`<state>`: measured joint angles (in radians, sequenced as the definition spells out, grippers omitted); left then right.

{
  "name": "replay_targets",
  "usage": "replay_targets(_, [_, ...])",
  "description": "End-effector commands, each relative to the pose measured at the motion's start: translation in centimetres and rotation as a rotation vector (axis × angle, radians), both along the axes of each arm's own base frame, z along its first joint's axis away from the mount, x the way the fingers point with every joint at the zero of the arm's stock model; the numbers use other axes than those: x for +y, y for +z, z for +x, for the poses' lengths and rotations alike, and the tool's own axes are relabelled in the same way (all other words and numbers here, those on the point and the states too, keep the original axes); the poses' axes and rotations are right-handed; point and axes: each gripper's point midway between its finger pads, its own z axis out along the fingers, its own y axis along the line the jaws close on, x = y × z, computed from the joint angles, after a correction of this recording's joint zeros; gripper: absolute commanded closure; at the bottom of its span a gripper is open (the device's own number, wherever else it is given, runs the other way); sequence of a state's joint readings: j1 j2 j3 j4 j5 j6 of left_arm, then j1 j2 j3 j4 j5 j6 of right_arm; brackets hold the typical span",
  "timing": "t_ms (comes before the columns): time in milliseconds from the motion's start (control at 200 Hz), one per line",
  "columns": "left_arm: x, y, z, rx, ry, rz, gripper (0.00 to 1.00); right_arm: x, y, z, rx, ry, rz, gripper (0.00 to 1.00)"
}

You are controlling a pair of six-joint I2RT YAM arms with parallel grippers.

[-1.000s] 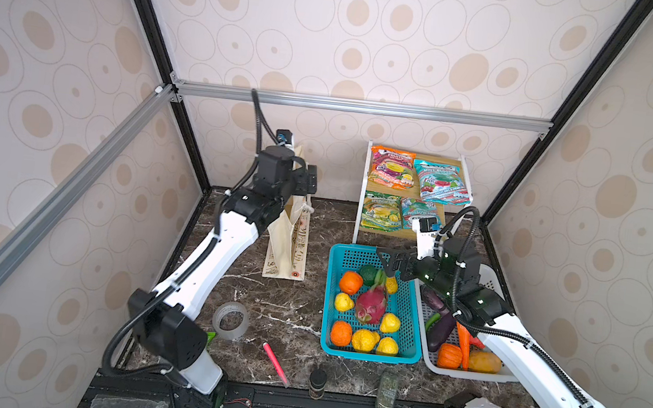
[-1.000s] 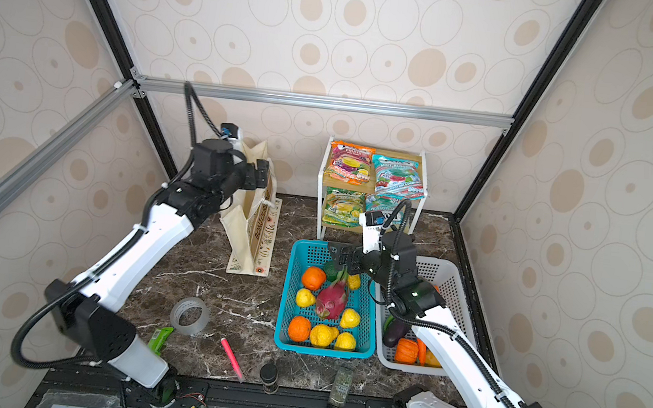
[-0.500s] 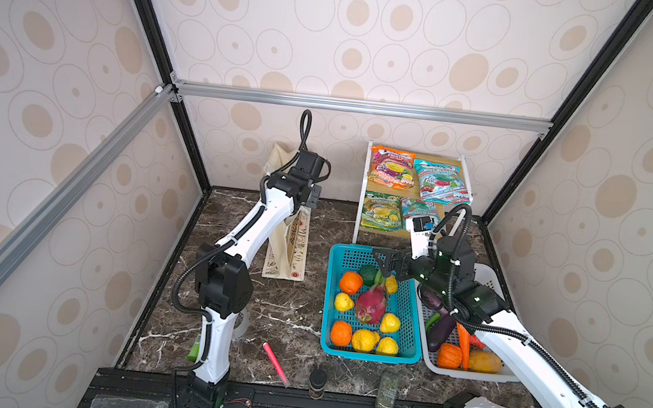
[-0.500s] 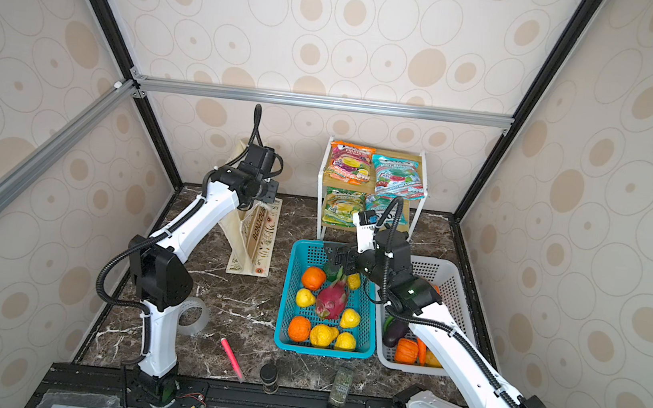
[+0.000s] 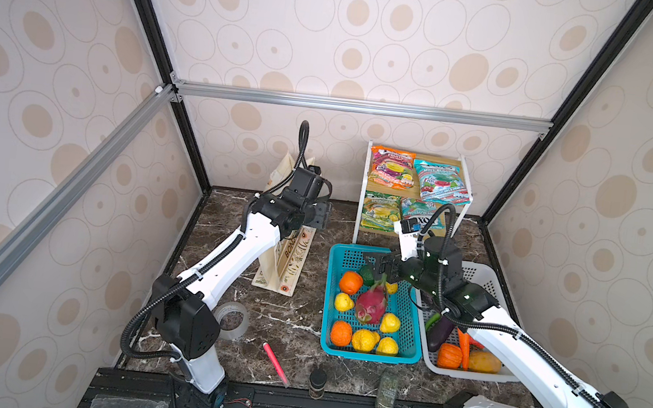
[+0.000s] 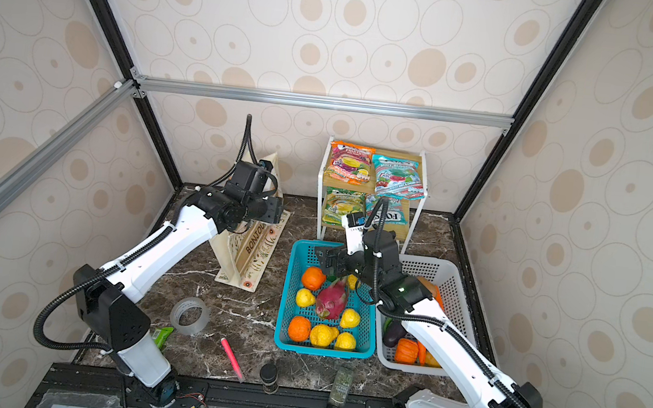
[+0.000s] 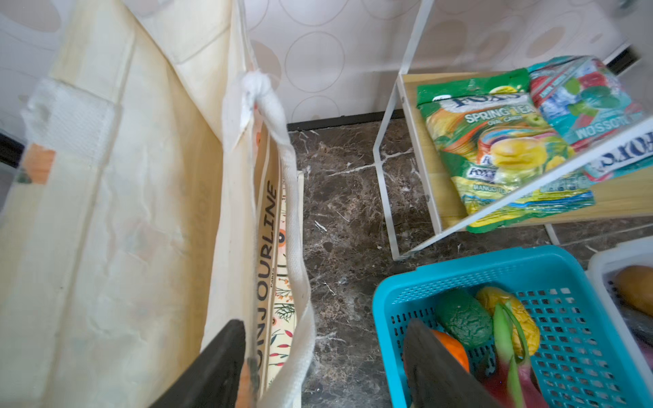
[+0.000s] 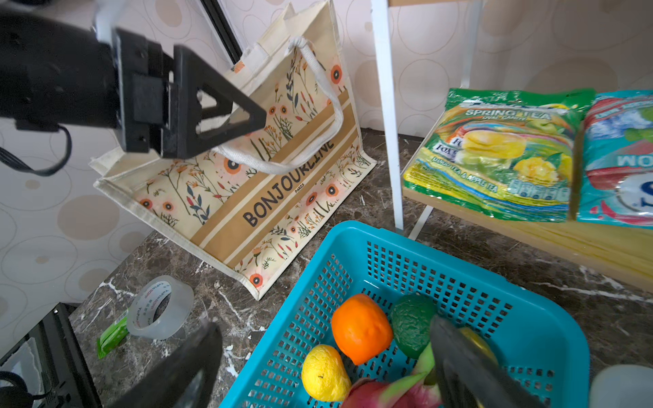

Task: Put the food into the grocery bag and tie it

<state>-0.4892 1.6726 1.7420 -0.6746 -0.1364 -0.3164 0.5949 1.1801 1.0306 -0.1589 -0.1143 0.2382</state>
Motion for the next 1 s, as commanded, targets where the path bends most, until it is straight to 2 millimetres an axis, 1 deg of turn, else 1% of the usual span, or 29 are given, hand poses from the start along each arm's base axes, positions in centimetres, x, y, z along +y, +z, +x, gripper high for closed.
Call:
replay_targets(0, [1.4,8.2,0.4,-0.174,0.030,-0.066,0.18,1.4,1.2,0.2,-0.012,-0.008,-0.017,0.05])
replay_targets(30, [2.4,9.1,0.7,-0.186,0.040,-0.075,0.17,1.9,1.4,0.2,-0.012,-0.004,-0.021,0.05])
replay_targets(75, [4.3,9.7,1.4,-0.187,0.066,-0.094,0.17,2.6,1.5,0.3,-0.004,0.000,-0.024,0.05])
replay_targets(100, [5.7,9.6,1.9,-0.174,0.086,-0.105,0.17,3.0,1.6,0.4,0.001,-0.003,-0.022,0.05])
replay_targets(155, [7.8,8.9,2.6,-0.149,0.103,-0.113,0.17,3.5,1.6,0.7,0.027,-0.029,-0.011,0.04])
replay_targets(220, [10.2,7.2,3.5,-0.128,0.135,-0.078,0.16,3.9,1.5,1.5,0.074,-0.075,0.019,0.04])
replay_targets(305, [12.9,3.4,5.0,-0.058,0.164,-0.108,0.16,5.0,1.7,2.3,0.104,-0.092,0.049,0.04])
replay_targets(320, [13.2,2.8,5.2,-0.047,0.166,-0.119,0.16,5.4,1.4,2.4,0.115,-0.093,0.049,0.04])
replay_targets(370, [14.3,0.8,6.0,-0.019,0.173,-0.140,0.16,6.5,1.8,2.8,0.126,-0.082,0.055,0.04])
replay_targets(400, [14.8,0.1,6.4,-0.011,0.178,-0.150,0.16,7.3,1.9,2.9,0.132,-0.072,0.054,0.04])
replay_targets(465, [15.0,-1.3,7.0,0.007,0.169,-0.176,0.17,9.1,2.4,3.2,0.139,-0.050,0.043,0.04])
replay_targets(565, [14.9,-1.9,7.3,0.009,0.154,-0.182,0.21,11.7,2.7,3.8,0.149,-0.026,0.031,0.04])
replay_targets(645, [14.6,-2.3,7.4,0.015,0.139,-0.196,0.32,13.5,2.8,4.6,0.162,-0.015,0.034,0.04])
replay_targets(665, [14.4,-2.5,7.3,0.019,0.132,-0.201,0.37,13.9,2.9,4.8,0.164,-0.017,0.039,0.04])
replay_targets(670, [14.4,-2.6,7.3,0.020,0.132,-0.202,0.38,14.0,2.7,4.9,0.168,-0.017,0.035,0.04])
replay_targets(715, [14.2,-3.0,7.2,0.035,0.127,-0.211,0.53,14.7,2.7,5.5,0.178,-0.024,0.040,0.06])
replay_targets(790, [14.1,-3.7,6.5,0.061,0.129,-0.223,0.80,15.6,2.3,6.6,0.194,-0.049,0.034,0.09])
replay_targets(830, [14.0,-3.9,5.9,0.066,0.131,-0.234,0.89,15.9,2.1,7.0,0.205,-0.062,0.026,0.11])
replay_targets(860, [13.9,-3.9,5.4,0.068,0.132,-0.245,0.94,16.1,1.9,7.3,0.210,-0.072,0.022,0.12])
replay_targets(870, [13.8,-4.2,5.2,0.073,0.131,-0.250,0.95,16.1,1.8,7.4,0.212,-0.074,0.020,0.12])
replay_targets(885, [13.7,-3.9,4.9,0.068,0.129,-0.257,0.95,16.3,1.8,7.5,0.213,-0.074,0.020,0.13])
replay_targets(925, [13.6,-4.5,4.1,0.082,0.136,-0.276,0.95,16.7,1.7,7.8,0.216,-0.073,0.021,0.15])
replay_targets(995, [13.3,-4.8,2.8,0.086,0.142,-0.304,0.90,17.2,1.0,8.3,0.227,-0.080,0.009,0.15])
